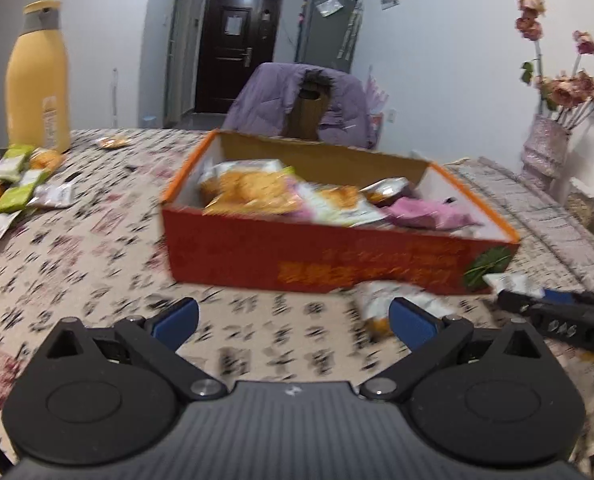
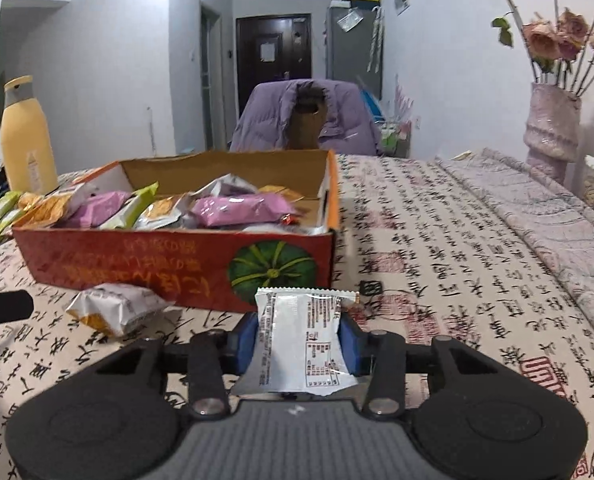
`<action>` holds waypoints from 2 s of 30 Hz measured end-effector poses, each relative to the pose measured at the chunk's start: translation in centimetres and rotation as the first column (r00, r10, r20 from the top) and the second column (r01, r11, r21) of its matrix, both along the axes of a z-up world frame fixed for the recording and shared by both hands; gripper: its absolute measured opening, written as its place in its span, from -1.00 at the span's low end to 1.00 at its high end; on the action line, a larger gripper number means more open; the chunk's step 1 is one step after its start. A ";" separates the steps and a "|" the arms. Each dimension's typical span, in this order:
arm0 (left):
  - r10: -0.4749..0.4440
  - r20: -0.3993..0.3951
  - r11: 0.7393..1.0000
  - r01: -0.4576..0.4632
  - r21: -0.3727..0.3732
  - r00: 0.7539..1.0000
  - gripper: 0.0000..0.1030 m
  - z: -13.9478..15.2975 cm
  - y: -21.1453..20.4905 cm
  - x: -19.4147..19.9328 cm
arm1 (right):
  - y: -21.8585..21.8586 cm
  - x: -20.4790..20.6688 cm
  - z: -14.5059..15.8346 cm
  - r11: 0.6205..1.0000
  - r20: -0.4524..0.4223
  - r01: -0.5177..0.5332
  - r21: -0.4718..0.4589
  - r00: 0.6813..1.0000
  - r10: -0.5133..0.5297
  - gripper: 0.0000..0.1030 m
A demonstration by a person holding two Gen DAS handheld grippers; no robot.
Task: Organize snacks
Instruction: 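Grasp a white sachet with the right gripper while the left grasps a white-silver packet, then carry the white sachet and white-silver packet over the orange box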
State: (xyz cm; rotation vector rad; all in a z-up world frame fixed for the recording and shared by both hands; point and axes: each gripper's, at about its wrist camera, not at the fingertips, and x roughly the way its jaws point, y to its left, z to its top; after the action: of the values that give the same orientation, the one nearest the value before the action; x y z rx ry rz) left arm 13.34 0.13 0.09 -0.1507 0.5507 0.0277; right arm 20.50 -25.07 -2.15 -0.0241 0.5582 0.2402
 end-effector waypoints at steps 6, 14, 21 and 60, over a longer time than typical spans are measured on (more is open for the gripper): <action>-0.048 -0.013 0.996 0.049 0.071 0.999 1.00 0.9 -4.3 2.0 | -1.0 -0.1 0.0 0.999 0.010 0.048 0.021 0.999 -0.048 -0.18; -0.009 -0.105 0.992 0.022 0.122 0.994 1.00 -0.9 -7.6 5.6 | -1.7 -0.5 0.1 0.997 0.035 0.072 0.038 0.997 -0.073 -0.18; 0.013 -0.146 0.991 0.007 0.134 0.989 0.80 -2.1 -8.5 7.1 | -1.9 -0.5 0.1 0.996 0.034 0.067 0.059 0.997 -0.069 -0.18; -0.039 0.033 0.993 0.036 0.109 0.999 0.07 2.5 -5.9 2.1 | -0.8 -1.8 1.3 0.999 0.142 0.020 0.039 0.989 -0.025 -0.17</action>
State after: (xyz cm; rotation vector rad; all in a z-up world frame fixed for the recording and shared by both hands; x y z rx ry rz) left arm 15.46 -5.82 2.56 -0.0352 0.5161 0.0183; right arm 18.71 -25.86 -0.85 0.0016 0.4110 0.2251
